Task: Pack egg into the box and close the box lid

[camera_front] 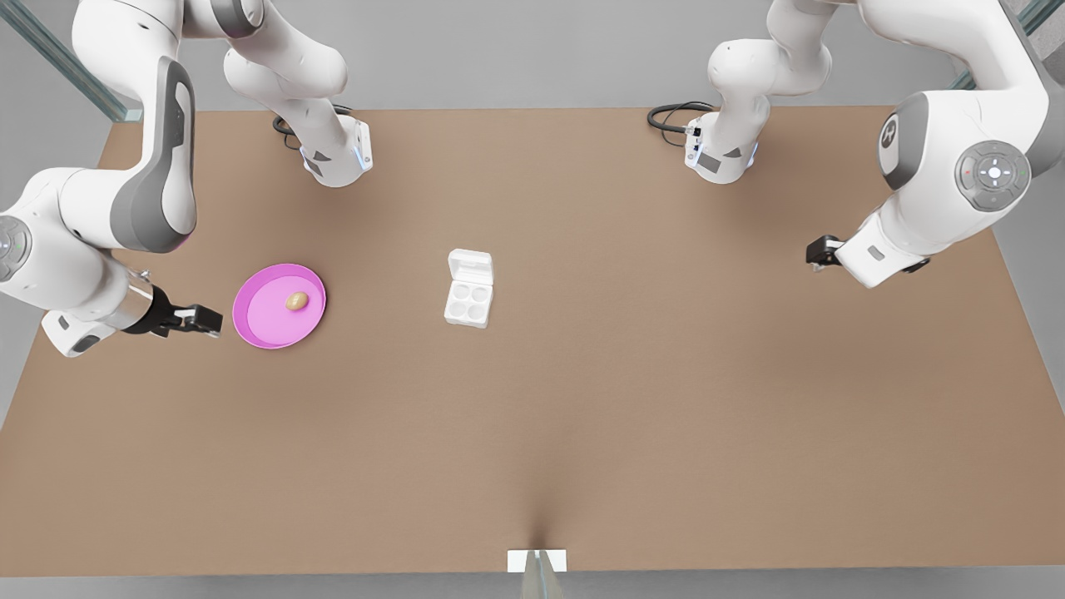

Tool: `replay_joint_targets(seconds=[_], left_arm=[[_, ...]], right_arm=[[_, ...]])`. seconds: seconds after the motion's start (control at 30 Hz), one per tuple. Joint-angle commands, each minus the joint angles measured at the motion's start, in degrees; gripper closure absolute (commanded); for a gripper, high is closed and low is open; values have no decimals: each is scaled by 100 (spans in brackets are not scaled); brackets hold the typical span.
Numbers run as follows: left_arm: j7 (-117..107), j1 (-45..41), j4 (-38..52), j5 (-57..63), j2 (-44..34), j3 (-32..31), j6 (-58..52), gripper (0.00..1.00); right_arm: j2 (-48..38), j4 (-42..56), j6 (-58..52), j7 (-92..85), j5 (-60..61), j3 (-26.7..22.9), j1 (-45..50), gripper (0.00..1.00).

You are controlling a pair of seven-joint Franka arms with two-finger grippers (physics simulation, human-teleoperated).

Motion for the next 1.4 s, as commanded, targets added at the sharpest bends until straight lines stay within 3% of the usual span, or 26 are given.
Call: replay_joint_targets(seconds=[0.0, 0.13, 0.23, 0.47, 0.57, 1.37], left_arm=[[135, -14, 3, 4, -6, -3, 4, 0], [135, -14, 3, 4, 3, -3, 4, 0], [135, -14, 3, 4, 3, -3, 4, 0], [135, -32, 3, 4, 29, -20, 4, 0], [135, -32, 3, 4, 38, -20, 13, 0], [144, -32, 3, 4, 126, -29, 39, 0]], right_arm=[[-8, -26, 204, 174, 3, -1, -8, 0], [-685, -2353, 1257, 1941, -32, -9, -166, 0], [-729, -4209, 3314, 2336, -32, -9, -421, 0], [-70, -4412, 3649, 4507, 91, -1, -465, 0], [-88, -4728, 4458, 4455, 82, -1, -430, 0], [334, -5265, 4431, 4674, 82, 35, -377, 0]])
